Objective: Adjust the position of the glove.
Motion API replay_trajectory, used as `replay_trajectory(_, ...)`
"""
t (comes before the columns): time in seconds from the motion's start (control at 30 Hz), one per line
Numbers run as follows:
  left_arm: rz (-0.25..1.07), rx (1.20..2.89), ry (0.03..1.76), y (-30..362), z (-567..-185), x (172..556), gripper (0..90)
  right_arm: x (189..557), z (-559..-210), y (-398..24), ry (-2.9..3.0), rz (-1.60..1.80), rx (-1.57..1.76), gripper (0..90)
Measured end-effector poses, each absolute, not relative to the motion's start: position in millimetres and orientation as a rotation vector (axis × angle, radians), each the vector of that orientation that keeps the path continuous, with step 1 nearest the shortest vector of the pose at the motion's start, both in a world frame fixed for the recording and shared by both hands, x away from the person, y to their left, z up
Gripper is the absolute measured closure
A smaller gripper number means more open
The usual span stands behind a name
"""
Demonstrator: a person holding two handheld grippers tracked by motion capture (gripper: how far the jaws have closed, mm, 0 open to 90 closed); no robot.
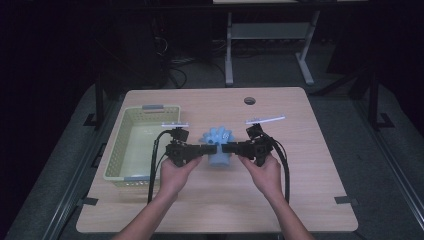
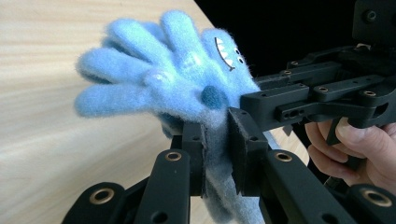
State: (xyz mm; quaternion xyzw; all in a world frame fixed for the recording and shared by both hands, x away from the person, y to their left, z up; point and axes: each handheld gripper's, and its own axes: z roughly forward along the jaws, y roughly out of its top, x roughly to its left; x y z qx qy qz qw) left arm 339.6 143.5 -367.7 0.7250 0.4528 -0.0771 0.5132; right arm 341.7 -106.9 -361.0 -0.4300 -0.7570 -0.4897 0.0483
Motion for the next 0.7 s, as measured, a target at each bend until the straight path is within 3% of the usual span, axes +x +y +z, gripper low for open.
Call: replay_trajectory(0.7,-0.084,1.690,1.135,215,-334,339,77.1,364,-331,-36,-2.307,-1.552,-1.169,80.6)
